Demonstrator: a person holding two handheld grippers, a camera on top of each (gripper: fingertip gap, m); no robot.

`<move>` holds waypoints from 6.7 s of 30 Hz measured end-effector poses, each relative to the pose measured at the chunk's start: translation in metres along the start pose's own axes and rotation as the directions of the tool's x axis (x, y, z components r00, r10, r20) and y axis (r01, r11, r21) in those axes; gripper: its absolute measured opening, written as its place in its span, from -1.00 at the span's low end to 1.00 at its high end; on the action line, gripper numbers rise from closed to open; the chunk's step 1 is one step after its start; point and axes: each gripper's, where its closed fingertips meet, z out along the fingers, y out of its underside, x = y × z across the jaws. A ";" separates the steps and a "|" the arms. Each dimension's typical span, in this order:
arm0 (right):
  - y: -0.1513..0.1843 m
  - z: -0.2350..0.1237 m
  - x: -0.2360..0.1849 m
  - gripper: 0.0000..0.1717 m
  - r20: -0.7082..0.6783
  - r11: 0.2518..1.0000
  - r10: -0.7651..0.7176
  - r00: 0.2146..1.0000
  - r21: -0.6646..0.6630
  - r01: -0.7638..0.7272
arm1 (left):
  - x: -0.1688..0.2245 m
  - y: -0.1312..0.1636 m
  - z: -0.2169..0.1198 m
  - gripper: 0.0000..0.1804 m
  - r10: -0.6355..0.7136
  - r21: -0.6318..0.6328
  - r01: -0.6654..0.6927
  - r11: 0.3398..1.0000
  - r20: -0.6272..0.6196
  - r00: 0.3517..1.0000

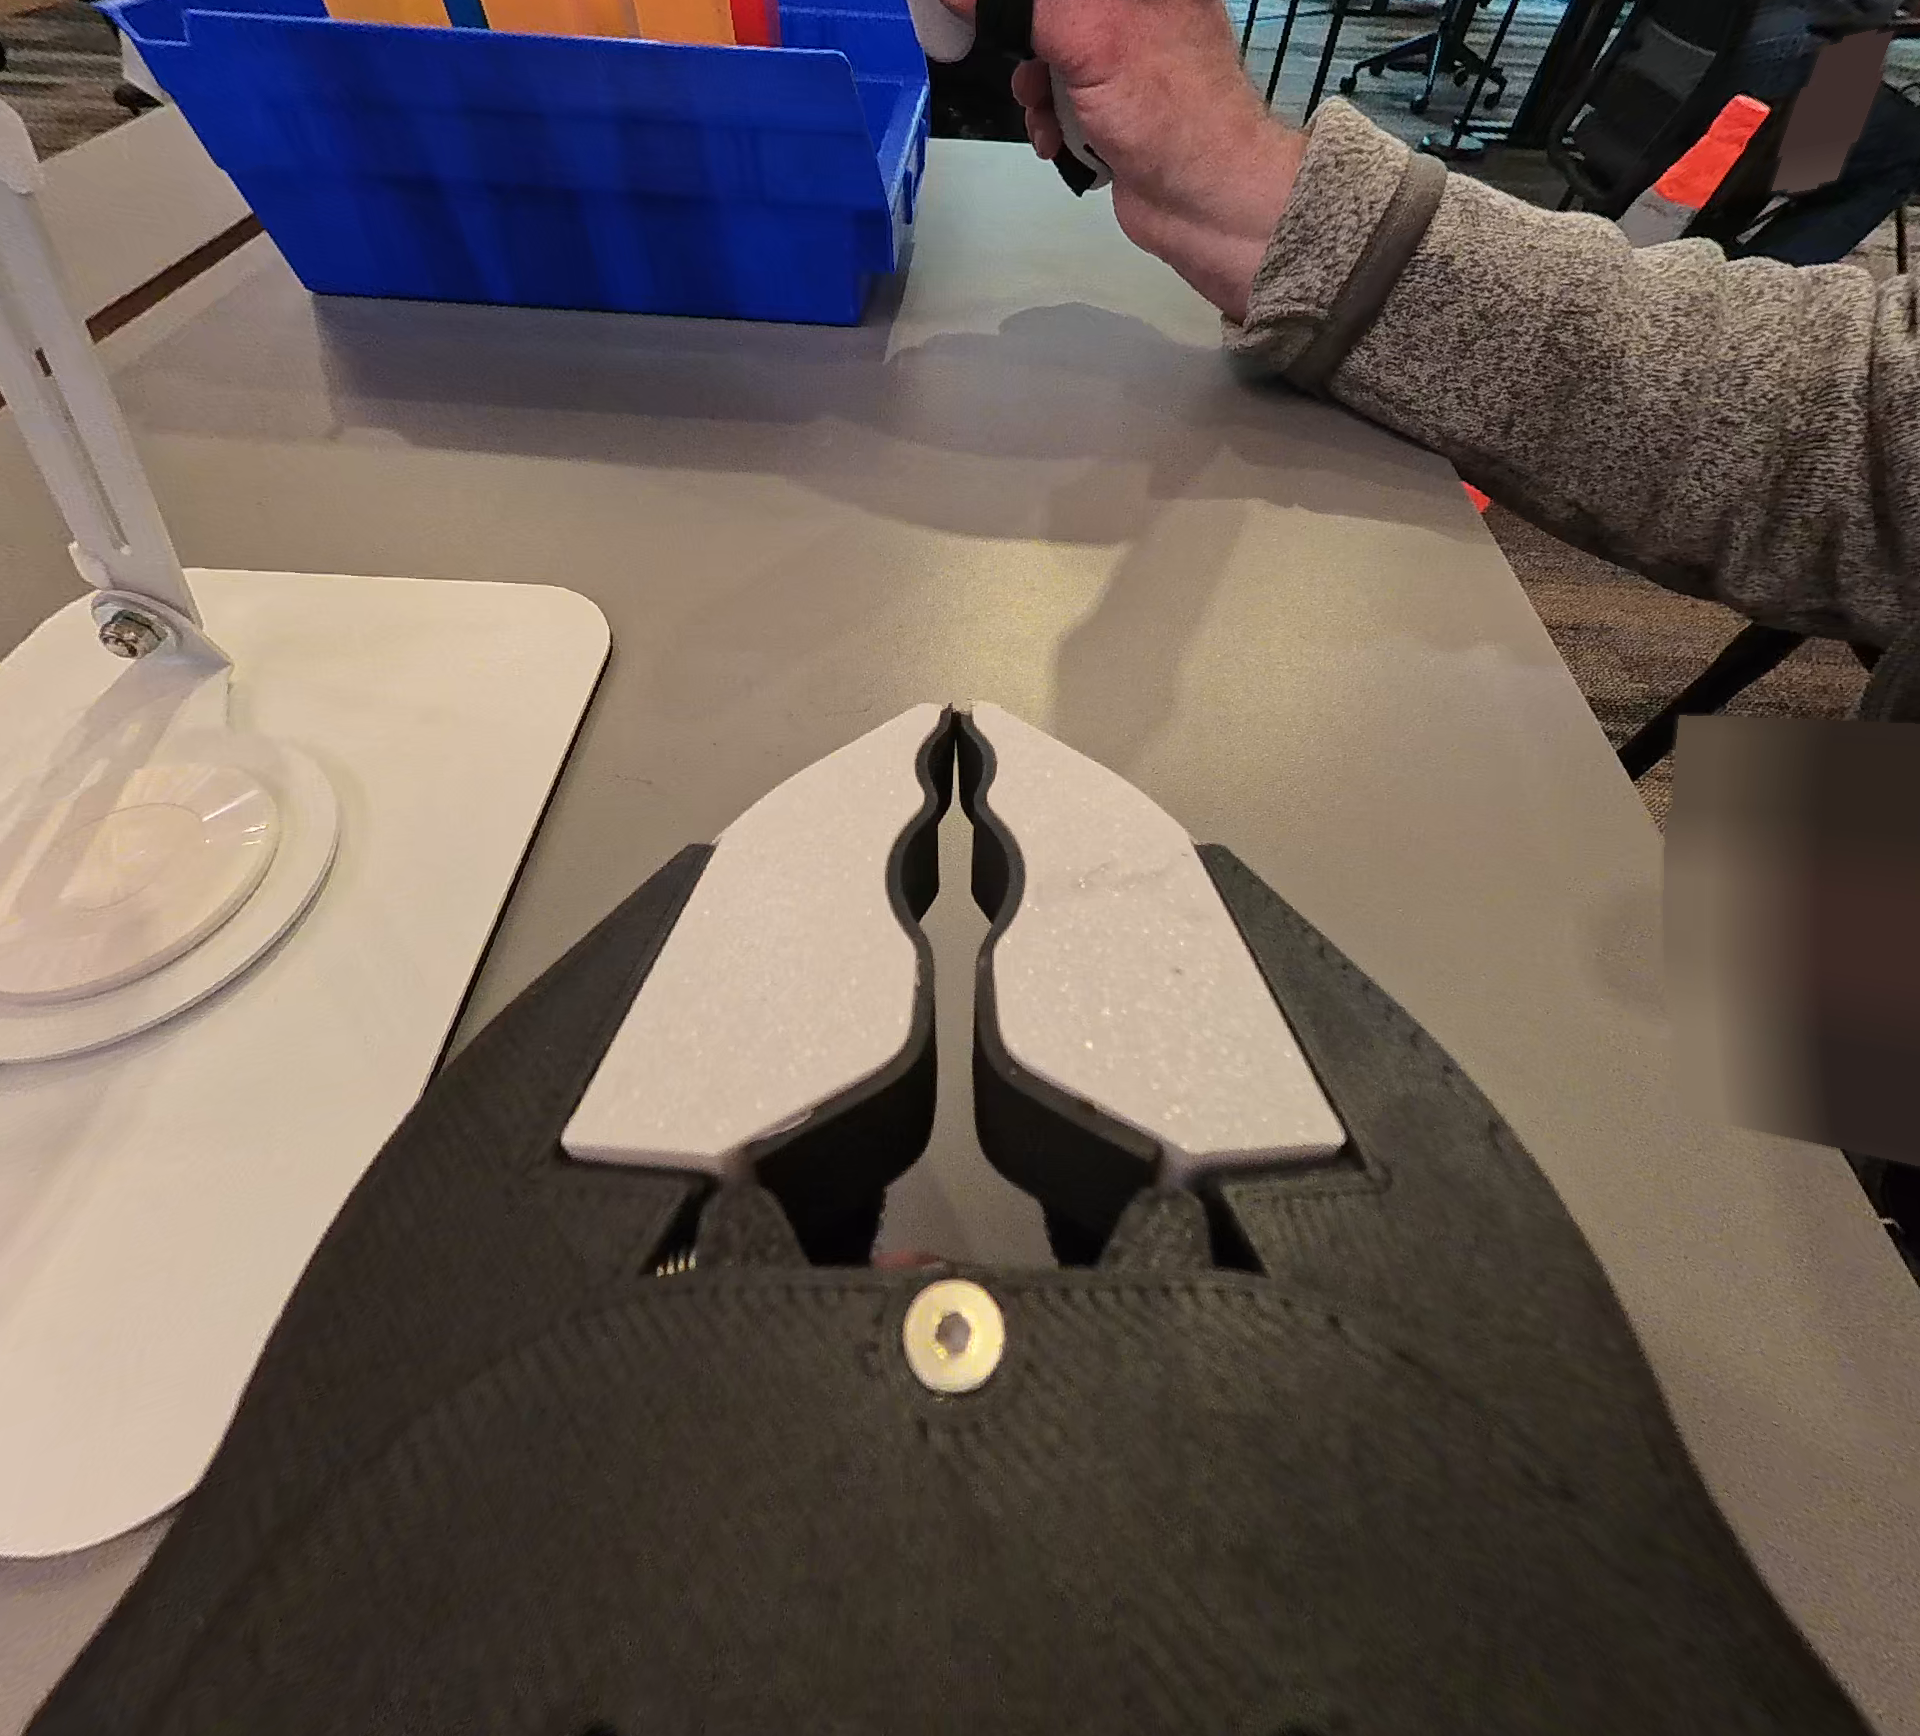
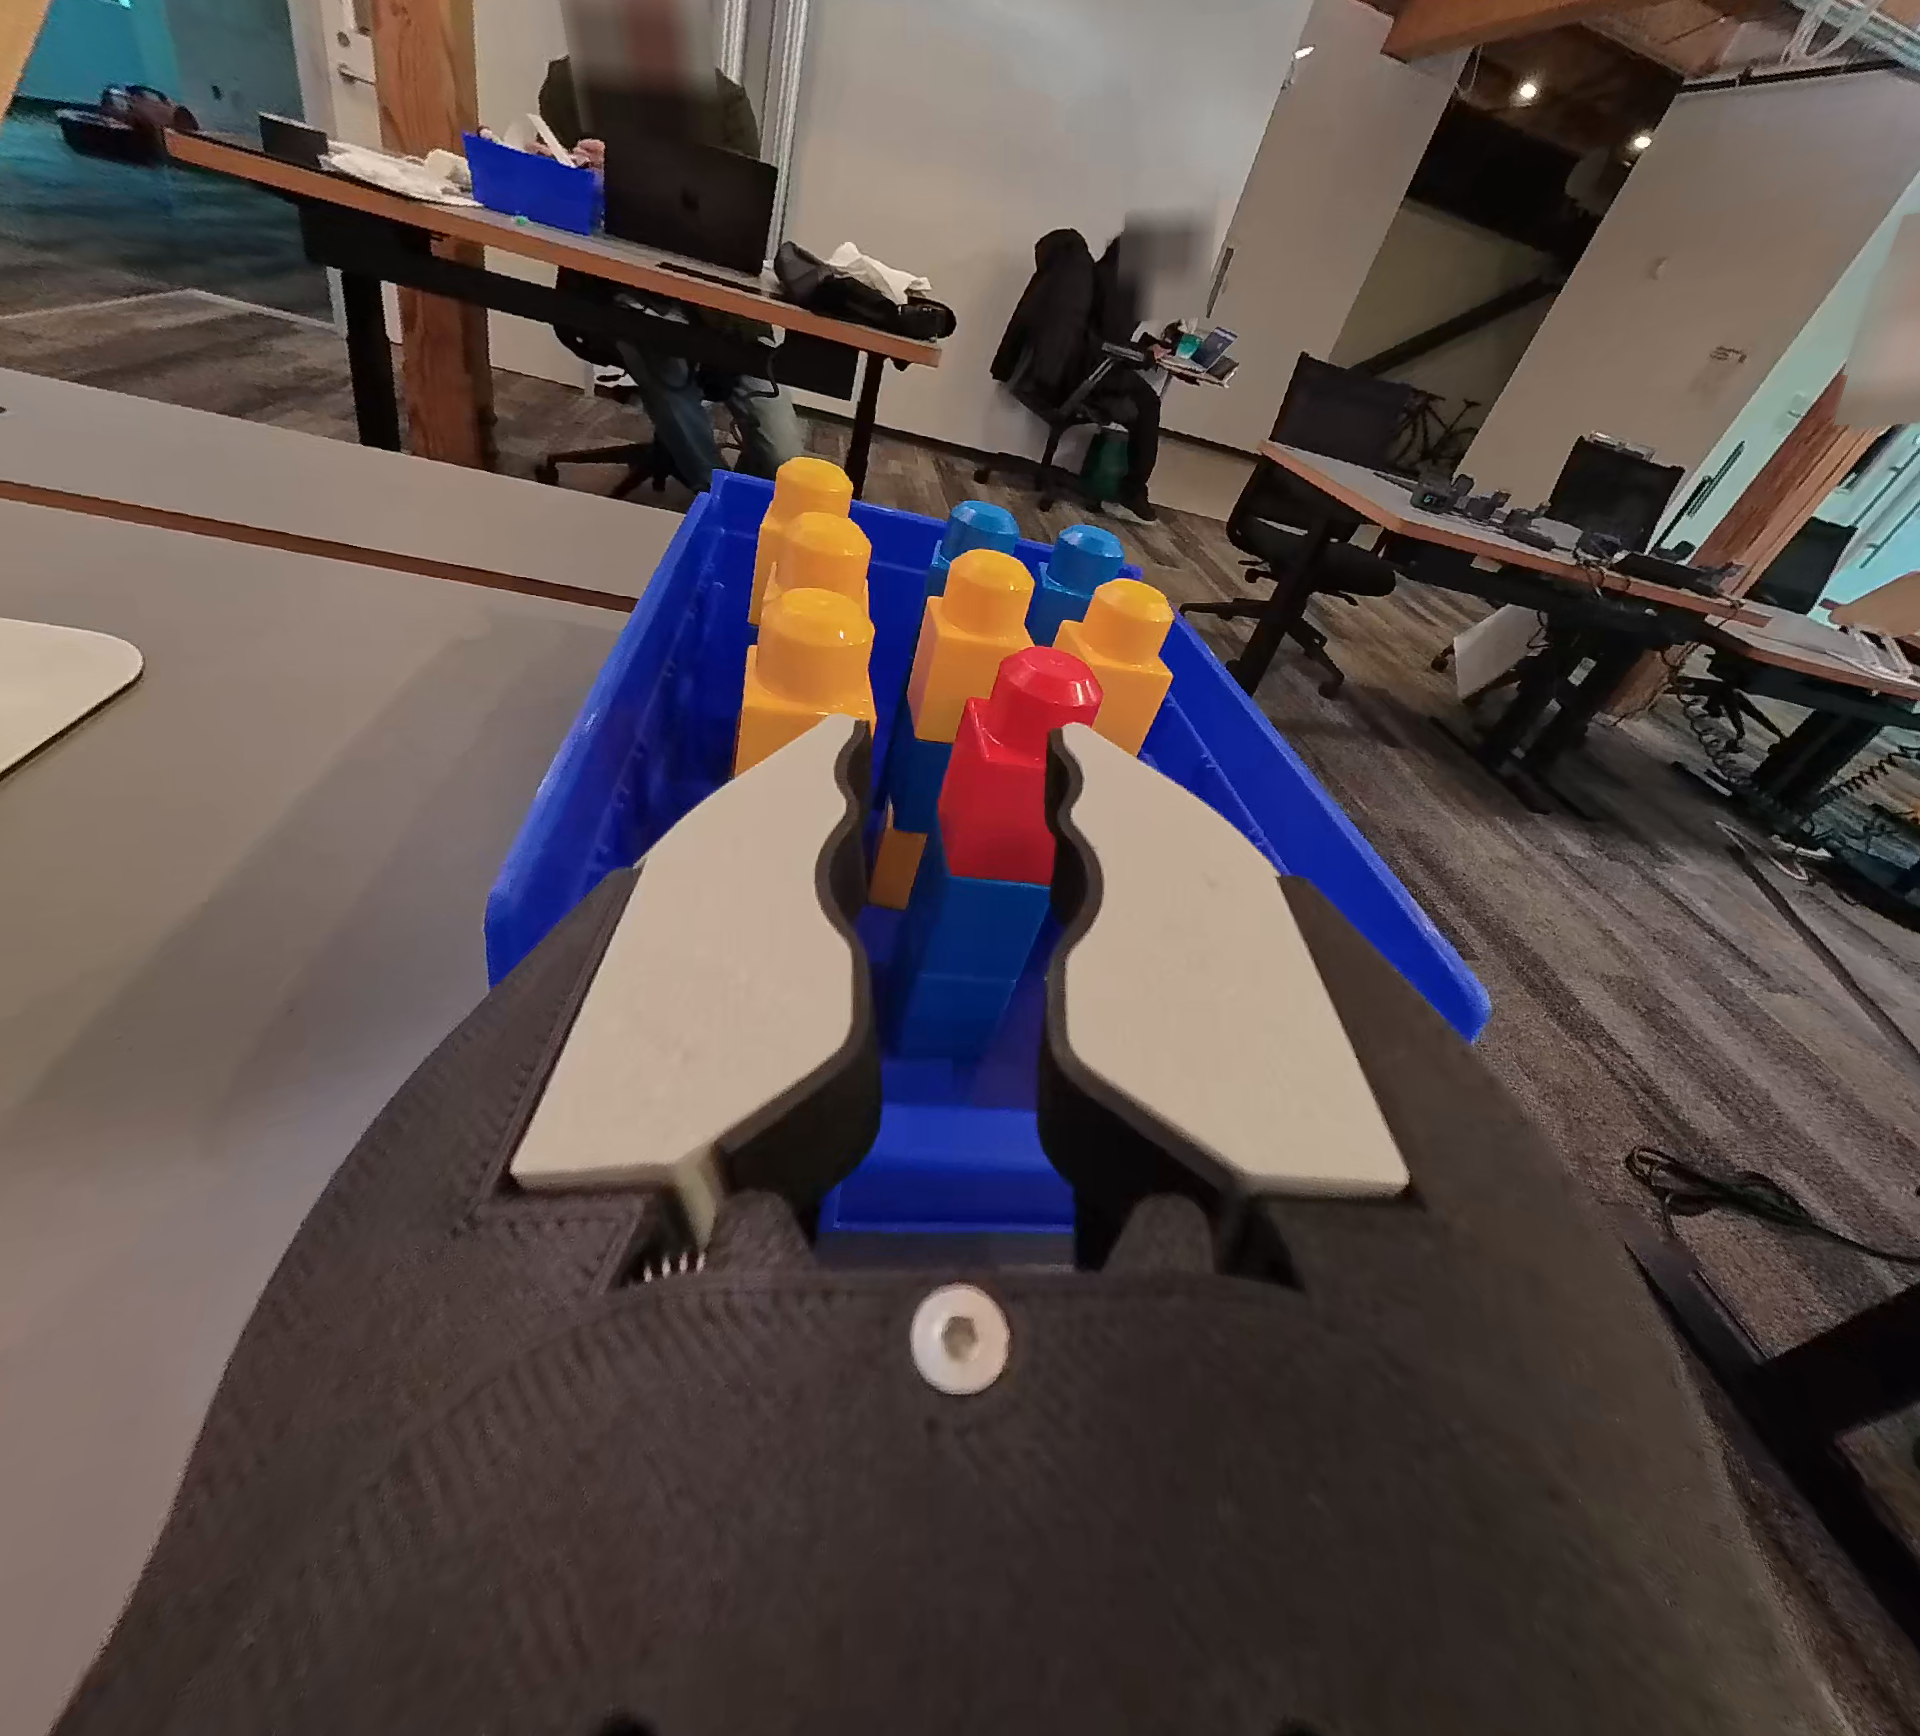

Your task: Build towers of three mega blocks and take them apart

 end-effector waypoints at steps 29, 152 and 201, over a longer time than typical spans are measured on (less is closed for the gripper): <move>-0.161 0.001 -0.120 -0.57 0.390 0.863 0.138 0.910 0.404 -0.304 | -0.143 -0.122 -0.215 -0.75 -0.241 0.600 -0.264 0.755 0.628 0.740; 0.040 0.026 0.036 -0.36 0.154 0.950 0.216 0.964 -0.260 -0.172 | -0.066 0.001 -0.043 -1.00 -0.020 0.079 -0.007 0.997 0.330 0.944; 0.111 0.025 0.113 -0.39 0.074 0.924 0.224 0.972 -0.334 -0.187 | -0.046 0.107 -0.337 -0.88 -0.105 0.038 0.138 0.990 0.851 0.514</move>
